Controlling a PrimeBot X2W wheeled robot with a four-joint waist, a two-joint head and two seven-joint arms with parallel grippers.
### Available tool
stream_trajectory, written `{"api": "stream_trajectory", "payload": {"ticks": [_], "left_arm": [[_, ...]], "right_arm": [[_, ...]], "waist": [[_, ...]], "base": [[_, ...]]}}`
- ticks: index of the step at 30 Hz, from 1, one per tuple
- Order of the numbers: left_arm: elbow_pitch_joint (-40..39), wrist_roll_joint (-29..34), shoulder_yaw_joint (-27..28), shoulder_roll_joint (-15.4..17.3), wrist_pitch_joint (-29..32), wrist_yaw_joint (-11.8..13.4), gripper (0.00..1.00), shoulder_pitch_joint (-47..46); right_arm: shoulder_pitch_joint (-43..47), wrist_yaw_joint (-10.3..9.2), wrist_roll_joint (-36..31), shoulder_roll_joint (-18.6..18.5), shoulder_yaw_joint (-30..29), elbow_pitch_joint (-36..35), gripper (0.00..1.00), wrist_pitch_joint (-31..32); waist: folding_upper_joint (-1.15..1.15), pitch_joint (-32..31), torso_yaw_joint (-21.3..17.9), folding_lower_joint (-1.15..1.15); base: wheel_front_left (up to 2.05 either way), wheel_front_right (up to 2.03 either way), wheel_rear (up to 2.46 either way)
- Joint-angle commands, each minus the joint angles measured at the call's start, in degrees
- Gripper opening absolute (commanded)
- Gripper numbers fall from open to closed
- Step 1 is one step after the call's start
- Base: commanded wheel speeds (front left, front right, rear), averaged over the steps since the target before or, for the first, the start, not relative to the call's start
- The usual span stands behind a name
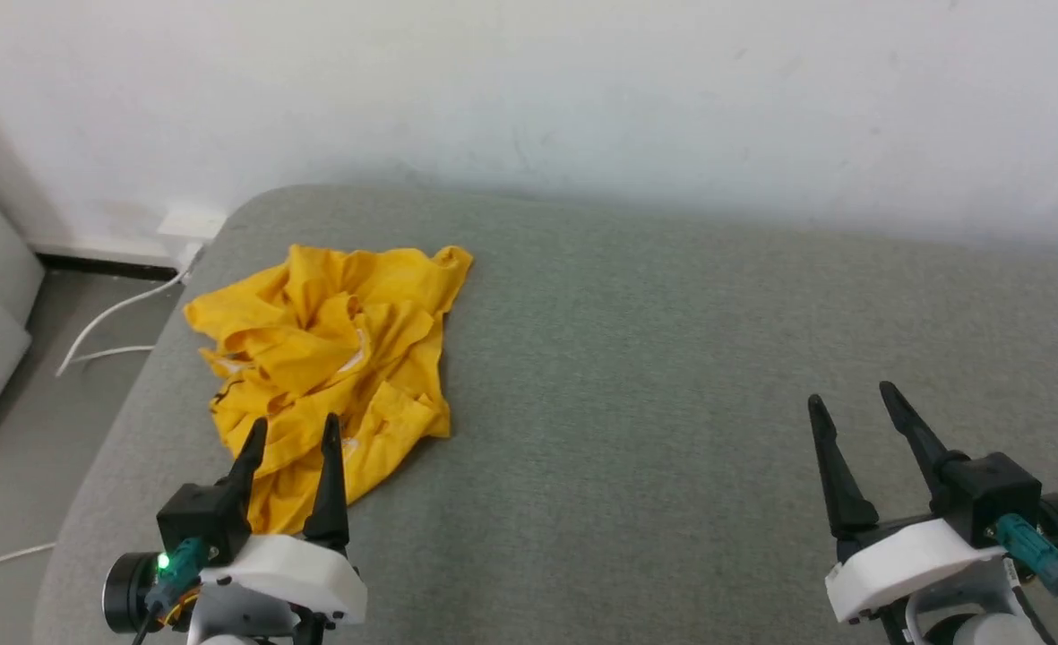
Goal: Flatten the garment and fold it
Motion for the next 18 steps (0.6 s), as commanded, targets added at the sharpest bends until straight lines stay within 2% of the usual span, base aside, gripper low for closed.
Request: {"api": "stream_trajectory", "payload": {"ticks": [1, 18], "left_arm": [[0.31, -0.89, 0.34, -0.05, -0.74, 0.14, 1.00, -0.24], [1.12, -3.66, -0.12, -0.07, -2.66, 0.62, 1.00, -0.06]], "right_arm": [[0.43, -0.04, 0.33, 0.08, 0.39, -0.18, 1.00, -0.68], [0.75, -0.06, 0.65, 0.11, 1.60, -0.02, 1.00, -2.59]], "waist": [[0.00, -0.11, 2.20, 0.00], [0.00, 0.42, 6.42, 0.00]], "base": [[-0.12, -0.12, -0.12], [-0.06, -0.06, -0.06]]}}
